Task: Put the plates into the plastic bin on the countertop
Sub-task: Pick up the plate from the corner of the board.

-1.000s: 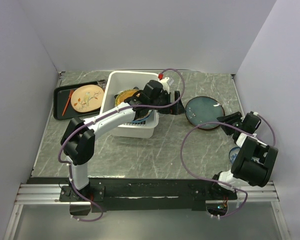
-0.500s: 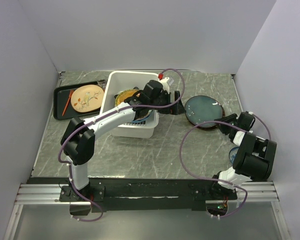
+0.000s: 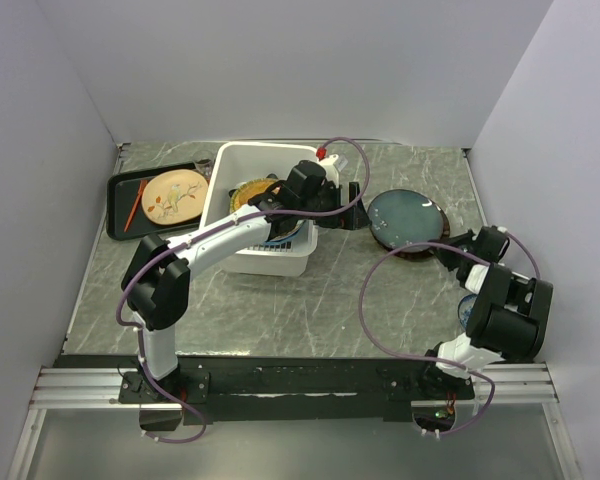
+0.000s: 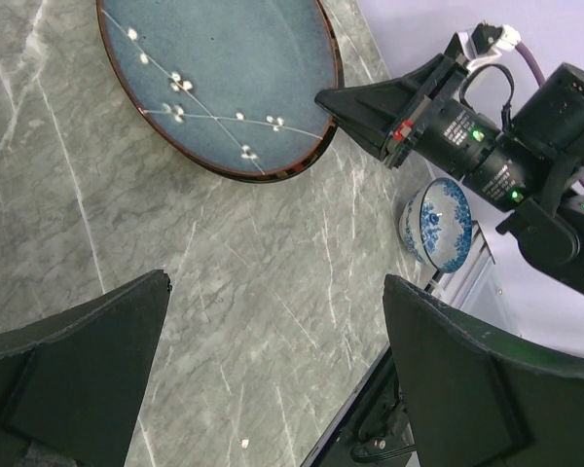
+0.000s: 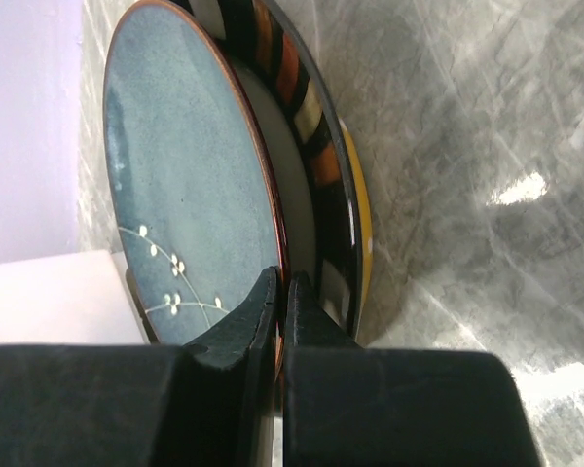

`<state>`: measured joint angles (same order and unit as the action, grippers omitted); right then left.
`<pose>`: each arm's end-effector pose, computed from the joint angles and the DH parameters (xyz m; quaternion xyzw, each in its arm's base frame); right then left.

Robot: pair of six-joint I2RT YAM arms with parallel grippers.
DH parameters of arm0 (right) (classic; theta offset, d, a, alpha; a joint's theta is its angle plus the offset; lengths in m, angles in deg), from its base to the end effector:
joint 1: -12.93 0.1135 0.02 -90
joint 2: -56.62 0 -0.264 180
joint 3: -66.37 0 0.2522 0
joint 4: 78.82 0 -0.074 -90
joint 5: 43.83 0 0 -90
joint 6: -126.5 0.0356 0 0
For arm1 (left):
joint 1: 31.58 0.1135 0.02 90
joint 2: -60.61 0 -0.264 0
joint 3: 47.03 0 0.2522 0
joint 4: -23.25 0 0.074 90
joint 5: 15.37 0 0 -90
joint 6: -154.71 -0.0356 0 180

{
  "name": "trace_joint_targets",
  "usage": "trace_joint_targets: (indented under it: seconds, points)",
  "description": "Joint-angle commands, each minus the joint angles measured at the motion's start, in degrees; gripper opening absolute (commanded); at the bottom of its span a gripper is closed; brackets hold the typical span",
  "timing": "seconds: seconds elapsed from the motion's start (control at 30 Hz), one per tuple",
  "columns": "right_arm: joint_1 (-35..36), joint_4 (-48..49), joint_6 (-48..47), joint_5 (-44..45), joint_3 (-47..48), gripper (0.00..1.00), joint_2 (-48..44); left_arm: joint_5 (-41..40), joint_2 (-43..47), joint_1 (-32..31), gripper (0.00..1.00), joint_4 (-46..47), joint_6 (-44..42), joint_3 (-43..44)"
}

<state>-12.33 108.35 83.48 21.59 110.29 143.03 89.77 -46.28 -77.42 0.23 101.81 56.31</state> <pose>0.2561 -0.1045 0.1451 0.4327 0.7587 0.2702 0.4051 0.3036 -0.3260 0.3020 0.1333 0.8355 -0.4291 0.3163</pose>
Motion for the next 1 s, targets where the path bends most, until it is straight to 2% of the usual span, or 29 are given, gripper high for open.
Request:
trace_joint_targets:
  seconds: [0.0, 0.17, 0.6, 0.97]
  points:
    - [0.56, 5.61, -0.14, -1.88, -1.76, 0.0, -3.88, -0.55, 1.86, -0.12, 0.96, 1.43, -0.72, 0.07]
    - [-0.06, 8.95, 1.53, -4.34, -3.7, 0.0, -6.43, -0.55, 1.6, -0.12, 0.96, 1.35, -0.72, 0.42]
    - [-2.16, 9.31, 3.38, -6.71, -5.72, 0.0, -16.79, 0.95, -0.33, -0.12, 0.96, 2.93, -0.01, 1.56]
    - [-4.36, 11.59, 6.28, -10.31, -6.77, 0.0, -19.79, 1.65, -1.39, -0.12, 0.96, 3.45, 0.25, 2.18]
